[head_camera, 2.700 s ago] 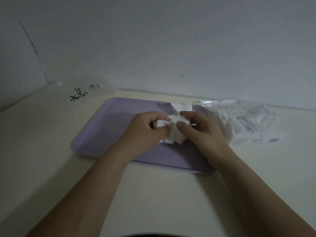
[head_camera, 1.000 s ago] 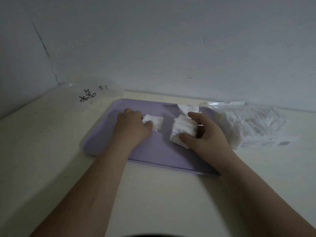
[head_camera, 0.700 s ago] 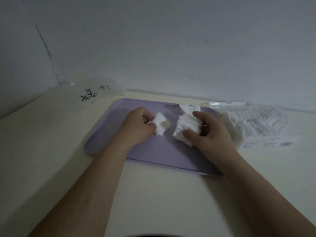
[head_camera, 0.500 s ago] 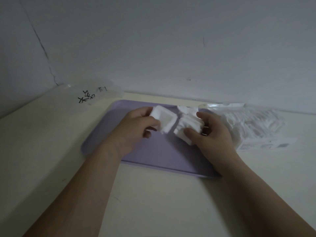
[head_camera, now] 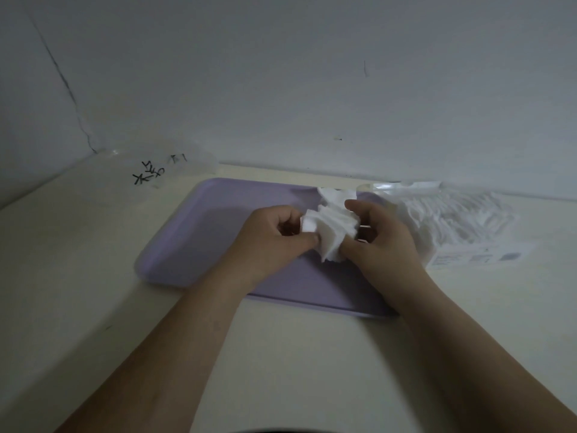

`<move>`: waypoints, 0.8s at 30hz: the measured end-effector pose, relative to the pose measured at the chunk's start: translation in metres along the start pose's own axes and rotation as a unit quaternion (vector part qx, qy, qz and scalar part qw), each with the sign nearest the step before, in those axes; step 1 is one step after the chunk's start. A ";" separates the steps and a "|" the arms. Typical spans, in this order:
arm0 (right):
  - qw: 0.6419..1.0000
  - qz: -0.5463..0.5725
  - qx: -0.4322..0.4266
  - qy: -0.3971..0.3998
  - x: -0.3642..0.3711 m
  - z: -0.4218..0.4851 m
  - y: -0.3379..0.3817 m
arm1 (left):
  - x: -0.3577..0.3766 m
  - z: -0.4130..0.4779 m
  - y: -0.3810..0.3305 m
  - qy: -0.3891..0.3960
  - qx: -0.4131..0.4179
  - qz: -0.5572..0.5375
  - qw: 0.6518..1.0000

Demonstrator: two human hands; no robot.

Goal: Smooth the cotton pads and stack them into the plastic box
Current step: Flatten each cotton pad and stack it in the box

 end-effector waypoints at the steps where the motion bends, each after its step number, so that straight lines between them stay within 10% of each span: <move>1: 1.000 0.005 0.001 0.006 0.001 0.000 0.000 | 0.001 0.000 0.002 -0.001 0.001 0.005 1.000; 17: 0.991 -0.084 -0.025 0.098 0.005 -0.002 0.001 | -0.005 0.000 0.001 0.065 -0.008 0.069 0.995; 24: 0.978 0.153 0.073 0.122 0.018 0.000 0.001 | 0.006 0.004 -0.009 0.133 0.006 0.086 0.987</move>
Point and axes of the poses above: each hand's wrist, its own z-axis towards the middle knuckle, its own x-axis out of the palm, y = z × x, the point moved 4 cm from there along z, towards the middle knuckle, and after that the axes turned 2 degrees about z, right-handed, at the moved point
